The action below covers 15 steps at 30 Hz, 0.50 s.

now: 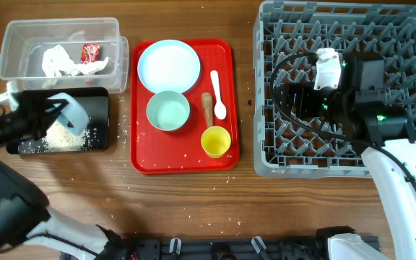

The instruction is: Sort waste into correct bins and load items into the dishwasher rack

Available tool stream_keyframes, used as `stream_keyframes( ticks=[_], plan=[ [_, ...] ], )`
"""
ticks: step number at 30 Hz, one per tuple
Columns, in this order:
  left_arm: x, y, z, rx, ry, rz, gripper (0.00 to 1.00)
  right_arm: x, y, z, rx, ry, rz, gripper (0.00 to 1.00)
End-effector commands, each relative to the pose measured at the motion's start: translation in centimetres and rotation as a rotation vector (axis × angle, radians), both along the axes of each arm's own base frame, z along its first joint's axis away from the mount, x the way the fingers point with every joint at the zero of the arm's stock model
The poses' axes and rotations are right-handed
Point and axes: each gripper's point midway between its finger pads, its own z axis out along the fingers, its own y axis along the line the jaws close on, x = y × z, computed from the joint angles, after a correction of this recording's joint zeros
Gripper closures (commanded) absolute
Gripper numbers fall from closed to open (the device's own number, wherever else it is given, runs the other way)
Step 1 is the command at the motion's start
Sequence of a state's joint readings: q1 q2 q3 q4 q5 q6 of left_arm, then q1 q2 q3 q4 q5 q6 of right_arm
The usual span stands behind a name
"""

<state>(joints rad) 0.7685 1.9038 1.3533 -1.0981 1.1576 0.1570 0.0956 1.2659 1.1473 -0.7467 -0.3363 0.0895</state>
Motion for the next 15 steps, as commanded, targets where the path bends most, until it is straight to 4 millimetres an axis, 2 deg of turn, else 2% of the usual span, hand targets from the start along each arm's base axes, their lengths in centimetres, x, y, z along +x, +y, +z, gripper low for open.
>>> stream_keyframes(
  ticks=[1, 8, 10, 12, 13, 14, 15],
  plan=[
    [1.1, 2.8, 4.0, -0.329, -0.263, 0.119, 0.96, 0.5, 0.1, 0.1, 0.009, 0.007, -0.015, 0.00],
    [1.1, 3.5, 4.0, -0.387, -0.206, 0.147, 0.96, 0.5, 0.1, 0.1, 0.008, 0.006, -0.014, 0.00],
    [1.3, 3.6, 4.0, -0.548, -0.043, 0.193, 0.96, 0.5, 0.1, 0.1, 0.008, 0.006, -0.014, 0.00],
    [1.7, 4.0, 4.1, -0.516, -0.075, 0.182, 0.96, 0.5, 0.1, 0.2, 0.008, 0.005, -0.014, 0.00],
    [1.7, 3.5, 4.9, -0.494, -0.095, 0.166, 0.96, 0.5, 0.1, 0.1, 0.007, 0.006, -0.014, 0.00],
    [1.7, 2.4, 6.5, -0.396, -0.168, 0.123, 0.96, 0.5, 0.1, 0.1, 0.008, 0.006, -0.014, 0.00],
    [1.7, 1.4, 6.9, -0.317, -0.155, 0.104, 0.96, 0.5, 0.1, 0.1, 0.008, 0.007, -0.014, 0.00]
  ],
)
